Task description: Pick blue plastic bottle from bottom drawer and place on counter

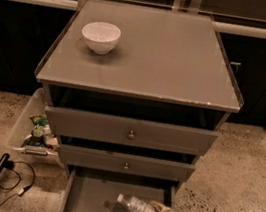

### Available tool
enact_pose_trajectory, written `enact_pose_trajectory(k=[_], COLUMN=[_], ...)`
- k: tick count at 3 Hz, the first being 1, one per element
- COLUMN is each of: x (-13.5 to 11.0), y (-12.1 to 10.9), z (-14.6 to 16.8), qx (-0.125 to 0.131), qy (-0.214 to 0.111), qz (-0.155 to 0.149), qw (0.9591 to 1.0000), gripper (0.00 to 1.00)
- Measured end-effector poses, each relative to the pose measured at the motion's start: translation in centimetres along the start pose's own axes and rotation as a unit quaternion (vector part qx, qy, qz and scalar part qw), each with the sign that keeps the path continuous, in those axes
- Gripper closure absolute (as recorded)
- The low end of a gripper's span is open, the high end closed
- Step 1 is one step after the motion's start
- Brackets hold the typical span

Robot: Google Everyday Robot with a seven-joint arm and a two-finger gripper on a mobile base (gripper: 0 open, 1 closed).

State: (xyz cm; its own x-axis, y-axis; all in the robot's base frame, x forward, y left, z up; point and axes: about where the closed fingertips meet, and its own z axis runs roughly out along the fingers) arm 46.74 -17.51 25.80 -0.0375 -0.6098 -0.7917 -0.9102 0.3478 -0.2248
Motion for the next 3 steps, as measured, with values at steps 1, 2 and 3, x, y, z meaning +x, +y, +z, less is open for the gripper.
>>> enact_pose_trajectory(k=[1,2,3], x=[-4.1,-8.9,-13.2], y=[1.6,-0.2,-3.5], z=[-5.5,-10.6,-16.2], qx=[0.011,0.011,0.047], qy=[0.001,0.0,0.012], qz=[-0.034,-0.061,-0.09], qw=[0.9993,0.9981,0.9948], gripper=[1.0,1.0,1.0])
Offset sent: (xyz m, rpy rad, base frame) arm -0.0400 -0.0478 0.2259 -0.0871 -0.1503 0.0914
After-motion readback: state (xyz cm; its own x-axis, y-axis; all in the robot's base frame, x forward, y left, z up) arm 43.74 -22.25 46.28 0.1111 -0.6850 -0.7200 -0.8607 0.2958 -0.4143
